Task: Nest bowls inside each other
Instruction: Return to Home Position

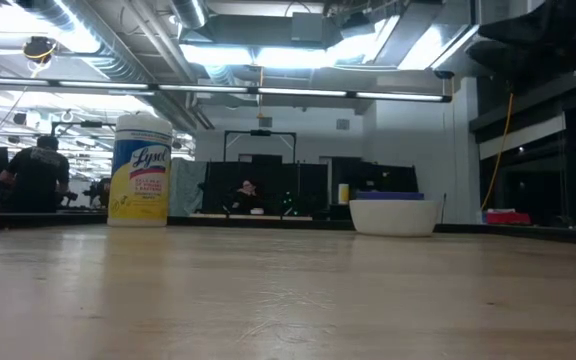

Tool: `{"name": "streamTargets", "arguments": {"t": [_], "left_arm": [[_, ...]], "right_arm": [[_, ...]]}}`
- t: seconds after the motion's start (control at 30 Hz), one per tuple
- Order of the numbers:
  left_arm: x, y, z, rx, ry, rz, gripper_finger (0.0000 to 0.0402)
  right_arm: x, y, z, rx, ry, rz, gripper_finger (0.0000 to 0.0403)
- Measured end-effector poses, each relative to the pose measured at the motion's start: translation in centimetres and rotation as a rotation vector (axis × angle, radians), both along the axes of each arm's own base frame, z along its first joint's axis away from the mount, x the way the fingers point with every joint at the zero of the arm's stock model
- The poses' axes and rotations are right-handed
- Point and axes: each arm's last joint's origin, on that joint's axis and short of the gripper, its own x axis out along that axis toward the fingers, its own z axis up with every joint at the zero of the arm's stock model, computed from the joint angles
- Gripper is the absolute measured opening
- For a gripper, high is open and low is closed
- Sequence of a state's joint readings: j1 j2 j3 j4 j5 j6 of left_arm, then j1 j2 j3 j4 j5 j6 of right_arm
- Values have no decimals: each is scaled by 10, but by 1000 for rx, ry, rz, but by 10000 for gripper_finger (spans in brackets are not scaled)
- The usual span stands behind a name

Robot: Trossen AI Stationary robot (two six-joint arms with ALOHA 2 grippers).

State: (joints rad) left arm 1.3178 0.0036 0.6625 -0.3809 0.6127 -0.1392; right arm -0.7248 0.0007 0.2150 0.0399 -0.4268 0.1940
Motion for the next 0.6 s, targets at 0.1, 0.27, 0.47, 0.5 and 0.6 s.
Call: {"name": "streamTargets", "arguments": {"t": [0.1, 0.27, 0.47, 0.5, 0.6], "left_arm": [[6, 25, -22, 3, -10, 0, 143], [14, 55, -50, 34, -17, -2, 143], [20, 71, -78, 12, 117, -26, 143], [20, 73, -83, 5, 126, -35, 143], [23, 77, -104, -44, 143, -66, 143]], "right_arm": [[0, -1, -2, 11, 18, -33, 280], [0, -3, -2, 13, 13, -81, 275], [1, -3, -9, 52, 71, -81, 261], [1, -3, -10, 56, 80, -77, 259], [1, -3, -12, 60, 105, -72, 253]]}}
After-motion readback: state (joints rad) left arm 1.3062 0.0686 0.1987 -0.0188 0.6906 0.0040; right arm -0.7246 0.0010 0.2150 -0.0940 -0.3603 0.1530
